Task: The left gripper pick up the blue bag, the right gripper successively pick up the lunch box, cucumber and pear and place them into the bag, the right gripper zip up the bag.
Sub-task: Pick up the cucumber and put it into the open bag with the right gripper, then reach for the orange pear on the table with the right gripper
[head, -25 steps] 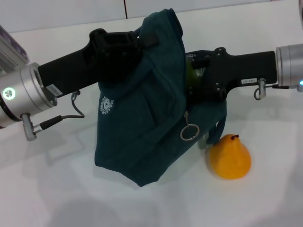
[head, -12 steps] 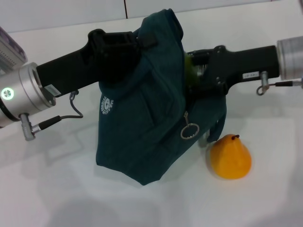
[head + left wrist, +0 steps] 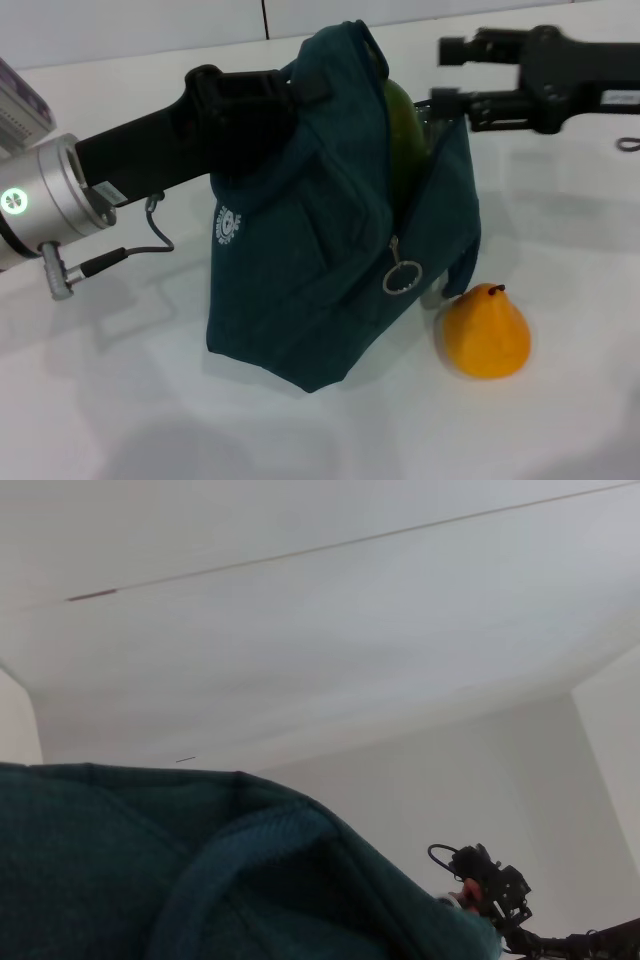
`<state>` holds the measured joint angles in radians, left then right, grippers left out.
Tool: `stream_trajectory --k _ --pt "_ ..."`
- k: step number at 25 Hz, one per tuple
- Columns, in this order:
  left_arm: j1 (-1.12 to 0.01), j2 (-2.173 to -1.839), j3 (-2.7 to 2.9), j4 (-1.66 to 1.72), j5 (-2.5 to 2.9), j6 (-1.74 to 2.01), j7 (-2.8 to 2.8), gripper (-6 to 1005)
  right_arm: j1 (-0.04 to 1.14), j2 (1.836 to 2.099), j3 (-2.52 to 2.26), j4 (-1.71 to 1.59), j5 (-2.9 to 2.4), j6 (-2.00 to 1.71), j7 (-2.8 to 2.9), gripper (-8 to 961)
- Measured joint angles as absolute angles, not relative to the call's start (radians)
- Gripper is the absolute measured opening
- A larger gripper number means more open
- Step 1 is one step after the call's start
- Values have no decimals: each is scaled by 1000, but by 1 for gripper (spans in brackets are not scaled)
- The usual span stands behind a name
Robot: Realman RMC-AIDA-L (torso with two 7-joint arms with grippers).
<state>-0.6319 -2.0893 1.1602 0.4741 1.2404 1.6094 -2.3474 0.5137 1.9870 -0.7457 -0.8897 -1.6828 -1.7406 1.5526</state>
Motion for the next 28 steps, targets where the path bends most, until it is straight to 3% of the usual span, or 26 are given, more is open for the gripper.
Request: stream_trajectory --k 4,11,14,18,28 --pt "-632 -2089 1159 474 1240 1609 -2333 53 496 1968 -712 -883 -1661 -1799 1553 744" --pt "-636 -2089 1159 474 1242 1604 -2286 53 421 1868 -704 -858 -1674 -1977 1568 739" --pt "-636 -2089 1155 474 1244 1598 -2266 53 394 1838 -705 -836 -1724 -2015 1570 739" --pt "-639 -2088 1154 466 1247 1591 -2247 53 382 1837 -702 -828 -1822 -2012 1565 740" --pt "-632 -2086 1159 451 1248 1593 -2225 53 443 1894 -714 -852 -2082 -1936 1591 676"
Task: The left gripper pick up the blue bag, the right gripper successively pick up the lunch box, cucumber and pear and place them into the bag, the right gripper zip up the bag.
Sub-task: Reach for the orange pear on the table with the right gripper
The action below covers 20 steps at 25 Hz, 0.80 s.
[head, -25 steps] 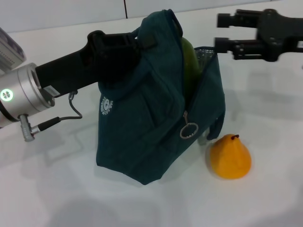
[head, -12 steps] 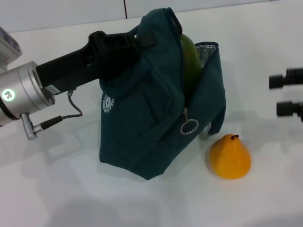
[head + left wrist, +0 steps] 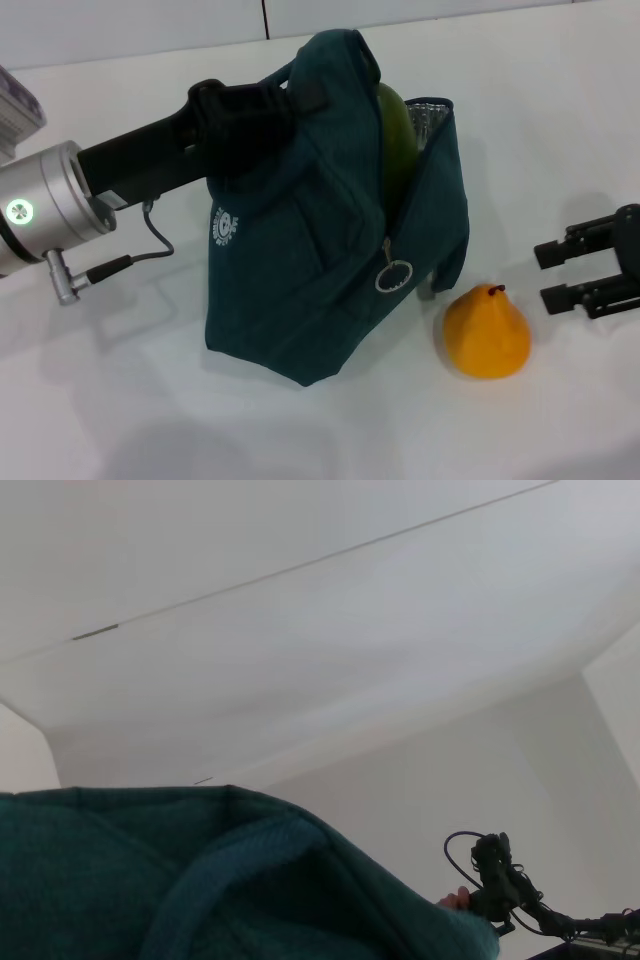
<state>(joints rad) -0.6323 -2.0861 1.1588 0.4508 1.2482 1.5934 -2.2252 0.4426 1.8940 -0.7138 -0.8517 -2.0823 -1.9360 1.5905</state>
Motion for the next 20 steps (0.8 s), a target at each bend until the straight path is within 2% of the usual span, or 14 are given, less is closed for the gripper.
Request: stream_trajectory --k 6,20 --pt "-631 -2087 1160 448 1249 1596 -2223 53 475 1930 -715 -889 -2175 -1904 1599 626" --pt "-639 -2087 1154 448 1249 1594 -2221 53 491 1947 -715 -913 -2179 -1905 1600 627"
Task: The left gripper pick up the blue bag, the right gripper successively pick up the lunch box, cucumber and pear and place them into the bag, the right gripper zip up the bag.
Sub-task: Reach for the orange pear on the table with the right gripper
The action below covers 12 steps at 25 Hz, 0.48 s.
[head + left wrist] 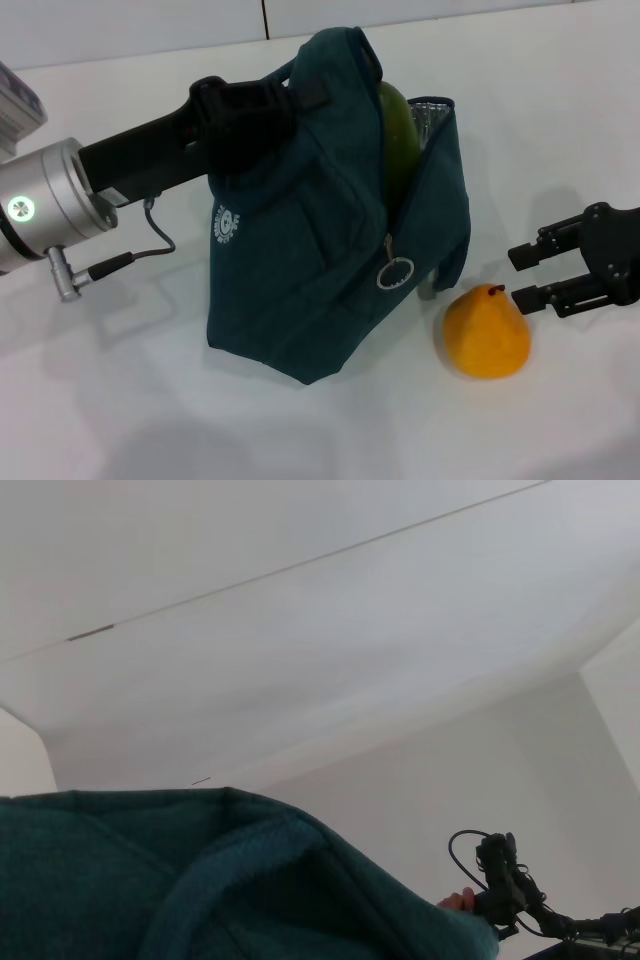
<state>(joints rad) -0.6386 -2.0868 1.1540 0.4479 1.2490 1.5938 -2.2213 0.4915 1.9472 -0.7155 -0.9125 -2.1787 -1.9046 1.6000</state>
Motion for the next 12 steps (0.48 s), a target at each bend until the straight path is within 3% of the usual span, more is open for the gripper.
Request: stream_trajectory --k 3,8,12 --pt "-639 -2086 1154 448 1249 1593 -2221 53 493 1950 -723 -915 -2179 -1910 1600 627" --pt "-638 -2086 1153 448 1249 1592 -2221 53 496 1956 -747 -918 -2181 -1911 1600 474" --pt "-634 -2086 1153 448 1248 1592 -2221 53 498 1957 -752 -919 -2181 -1908 1600 467"
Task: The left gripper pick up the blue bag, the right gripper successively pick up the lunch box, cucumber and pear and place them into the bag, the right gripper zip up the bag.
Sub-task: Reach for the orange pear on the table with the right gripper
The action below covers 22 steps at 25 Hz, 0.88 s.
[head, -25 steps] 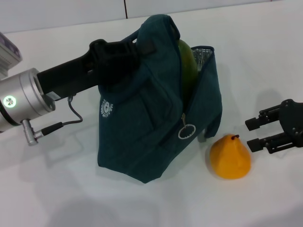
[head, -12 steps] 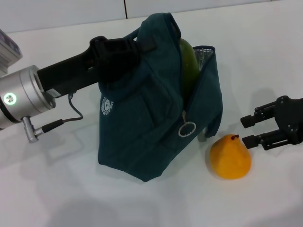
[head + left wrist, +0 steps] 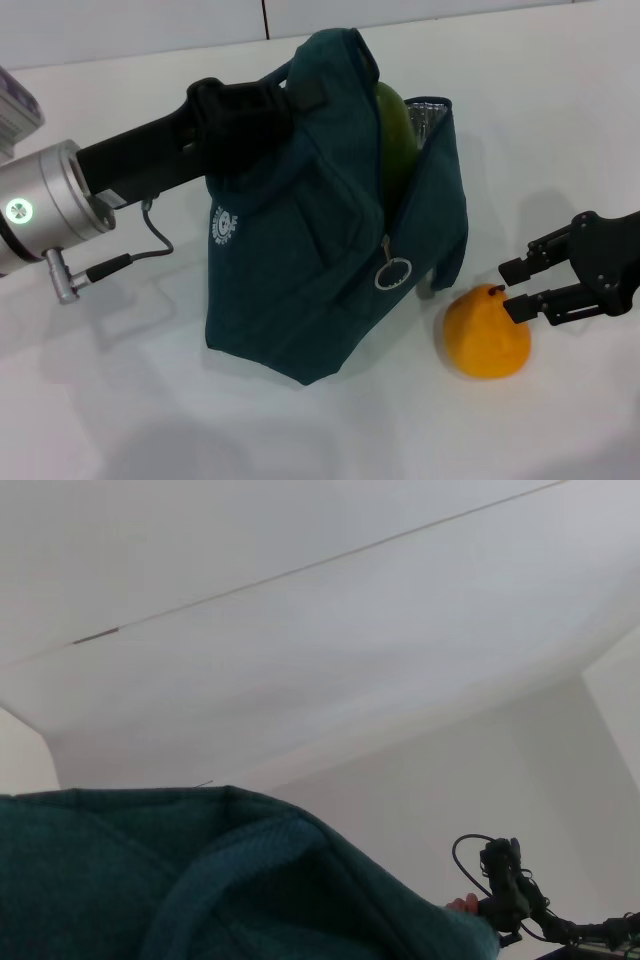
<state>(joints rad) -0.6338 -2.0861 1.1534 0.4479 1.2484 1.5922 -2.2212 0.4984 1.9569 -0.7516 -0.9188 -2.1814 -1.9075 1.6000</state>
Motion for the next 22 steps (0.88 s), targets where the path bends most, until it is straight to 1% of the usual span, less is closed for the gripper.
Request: stream_trajectory --k 6,14,22 --pt "-632 -2086 1154 448 1248 1593 -2221 54 499 1959 -752 -919 -2181 -1903 1600 446" --pt "-632 -2086 1154 448 1249 1595 -2218 54 502 1972 -752 -940 -2181 -1895 1597 411" --pt "-632 -2085 1153 448 1249 1595 -2218 54 502 1976 -763 -943 -2182 -1887 1599 375"
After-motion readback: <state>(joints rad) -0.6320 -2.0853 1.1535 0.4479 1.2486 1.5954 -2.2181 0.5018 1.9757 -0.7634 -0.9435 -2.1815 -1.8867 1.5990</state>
